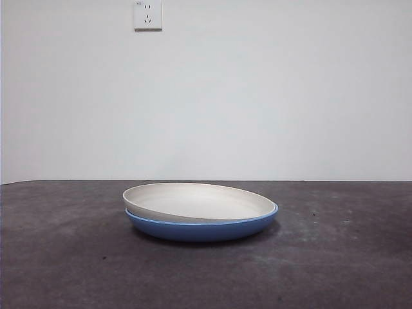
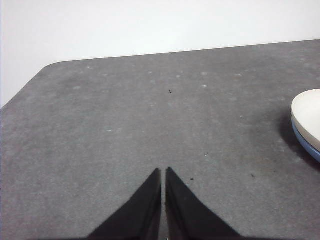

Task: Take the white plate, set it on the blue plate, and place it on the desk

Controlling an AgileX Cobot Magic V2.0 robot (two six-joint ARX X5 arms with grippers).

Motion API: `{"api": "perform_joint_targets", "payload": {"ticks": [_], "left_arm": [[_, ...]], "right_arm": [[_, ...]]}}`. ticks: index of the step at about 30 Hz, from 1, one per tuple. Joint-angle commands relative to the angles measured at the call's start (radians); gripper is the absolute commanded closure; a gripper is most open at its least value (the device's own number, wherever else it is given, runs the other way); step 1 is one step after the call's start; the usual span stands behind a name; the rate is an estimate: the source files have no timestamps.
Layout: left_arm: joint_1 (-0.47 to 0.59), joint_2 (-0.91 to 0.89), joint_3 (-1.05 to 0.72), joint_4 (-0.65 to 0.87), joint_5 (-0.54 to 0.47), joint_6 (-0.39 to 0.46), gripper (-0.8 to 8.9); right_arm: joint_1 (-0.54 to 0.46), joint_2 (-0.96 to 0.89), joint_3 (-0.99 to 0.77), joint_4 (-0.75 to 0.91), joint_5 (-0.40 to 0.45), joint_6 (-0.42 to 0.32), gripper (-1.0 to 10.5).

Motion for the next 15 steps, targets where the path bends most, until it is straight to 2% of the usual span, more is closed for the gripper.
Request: {"api": "perform_joint_targets", "payload": {"ticks": [1, 8, 9, 12, 15], "left_arm": [[0.002, -0.002, -0.021, -0.007, 0.003, -0.006, 7.99], [0.002, -0.002, -0.021, -0.007, 0.003, -0.006, 7.99], [0.002, -0.002, -0.021, -0.007, 0.003, -0.006, 7.99], [0.002, -0.002, -0.021, -0.007, 0.002, -0.006, 7.99], [0.002, -0.002, -0.021, -0.007, 0.002, -0.006, 7.99]], "right_arm": [[0.009, 0.008, 0.016, 0.010, 0.000, -0.011, 9.4], [0.009, 0.006, 0.016, 0.010, 0.000, -0.011, 9.4], [0.003, 0.001, 0.016, 0.012, 0.006, -0.029, 9.4], [-0.058, -0.030, 0.015, 0.045, 0.059, -0.109, 9.4], [-0.153, -0.084, -0.024, 0.175, 0.048, -0.116, 9.4]]}}
